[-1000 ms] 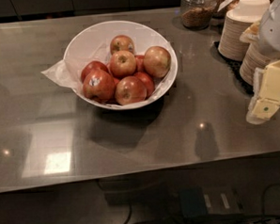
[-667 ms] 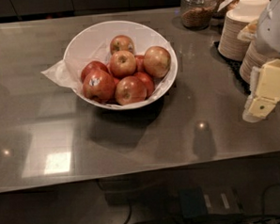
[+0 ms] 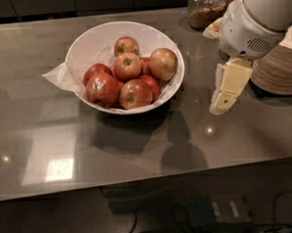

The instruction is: Pick apple from white bowl

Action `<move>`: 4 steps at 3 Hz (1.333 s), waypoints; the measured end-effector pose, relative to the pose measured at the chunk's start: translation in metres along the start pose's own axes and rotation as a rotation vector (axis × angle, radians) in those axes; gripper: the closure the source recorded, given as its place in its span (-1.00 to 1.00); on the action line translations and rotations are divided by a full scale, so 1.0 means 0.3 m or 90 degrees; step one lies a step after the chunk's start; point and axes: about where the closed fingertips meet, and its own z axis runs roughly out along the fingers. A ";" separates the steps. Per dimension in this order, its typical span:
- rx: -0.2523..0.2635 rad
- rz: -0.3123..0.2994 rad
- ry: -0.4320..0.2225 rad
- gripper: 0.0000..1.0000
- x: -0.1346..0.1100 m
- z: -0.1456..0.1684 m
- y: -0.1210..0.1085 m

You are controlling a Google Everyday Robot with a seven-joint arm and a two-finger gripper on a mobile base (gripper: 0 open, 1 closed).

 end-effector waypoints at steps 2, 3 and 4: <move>0.004 -0.034 -0.074 -1.00 -0.086 0.064 -0.056; 0.026 -0.014 -0.105 -1.00 -0.091 0.045 -0.083; 0.032 0.005 -0.153 -1.00 -0.126 0.059 -0.138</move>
Offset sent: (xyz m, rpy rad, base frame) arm 0.0195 0.0224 -0.0026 0.0739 -0.0330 0.0655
